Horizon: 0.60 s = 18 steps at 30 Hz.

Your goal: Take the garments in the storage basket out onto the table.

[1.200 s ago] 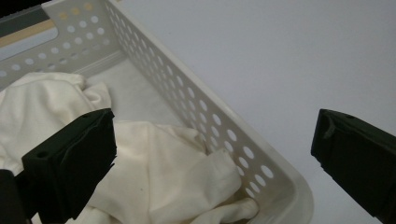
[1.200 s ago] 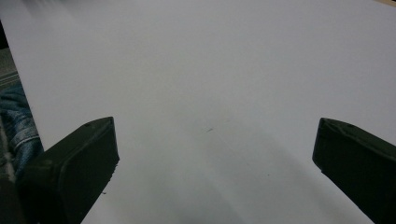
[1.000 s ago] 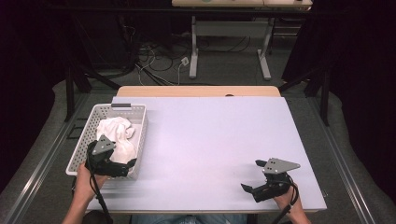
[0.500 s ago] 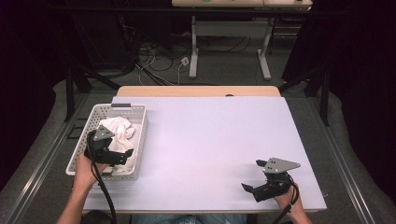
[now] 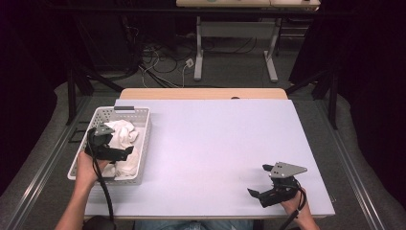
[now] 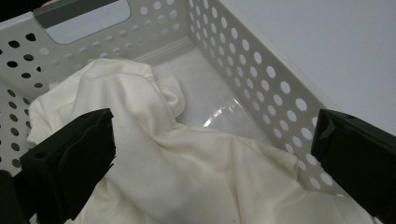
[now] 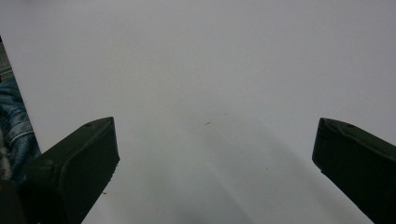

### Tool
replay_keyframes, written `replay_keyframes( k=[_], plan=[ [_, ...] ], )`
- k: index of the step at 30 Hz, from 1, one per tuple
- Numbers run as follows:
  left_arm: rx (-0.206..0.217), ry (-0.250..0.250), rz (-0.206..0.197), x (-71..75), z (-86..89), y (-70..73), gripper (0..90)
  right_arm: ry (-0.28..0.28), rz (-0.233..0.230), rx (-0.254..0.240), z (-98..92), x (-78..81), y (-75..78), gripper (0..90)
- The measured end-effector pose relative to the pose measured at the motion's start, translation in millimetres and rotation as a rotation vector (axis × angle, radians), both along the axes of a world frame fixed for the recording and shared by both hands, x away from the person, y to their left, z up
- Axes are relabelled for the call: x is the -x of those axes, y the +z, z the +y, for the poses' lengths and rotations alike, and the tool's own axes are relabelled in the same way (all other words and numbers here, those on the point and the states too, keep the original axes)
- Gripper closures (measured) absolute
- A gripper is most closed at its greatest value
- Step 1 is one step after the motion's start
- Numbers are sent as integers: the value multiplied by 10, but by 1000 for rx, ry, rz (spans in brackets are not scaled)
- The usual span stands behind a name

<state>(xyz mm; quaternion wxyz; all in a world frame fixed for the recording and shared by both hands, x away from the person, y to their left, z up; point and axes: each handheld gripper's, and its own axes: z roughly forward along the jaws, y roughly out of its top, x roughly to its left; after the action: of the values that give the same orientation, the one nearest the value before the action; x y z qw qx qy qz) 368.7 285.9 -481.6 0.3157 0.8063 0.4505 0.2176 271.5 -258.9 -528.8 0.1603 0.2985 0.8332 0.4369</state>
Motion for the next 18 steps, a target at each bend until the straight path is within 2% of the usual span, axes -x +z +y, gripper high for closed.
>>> replay_keyframes(
  k=[2,6,18],
  plan=[
    [-3,8,7,-12,-5,-2,0,0,2,5,0,2,3,1],
    [18,8,13,-86,-7,-9,0,0,1,11,3,-7,-3,1],
    [-26,35,56,-265,14,-83,0,6,-5,22,10,-8,0,1]
  ],
)
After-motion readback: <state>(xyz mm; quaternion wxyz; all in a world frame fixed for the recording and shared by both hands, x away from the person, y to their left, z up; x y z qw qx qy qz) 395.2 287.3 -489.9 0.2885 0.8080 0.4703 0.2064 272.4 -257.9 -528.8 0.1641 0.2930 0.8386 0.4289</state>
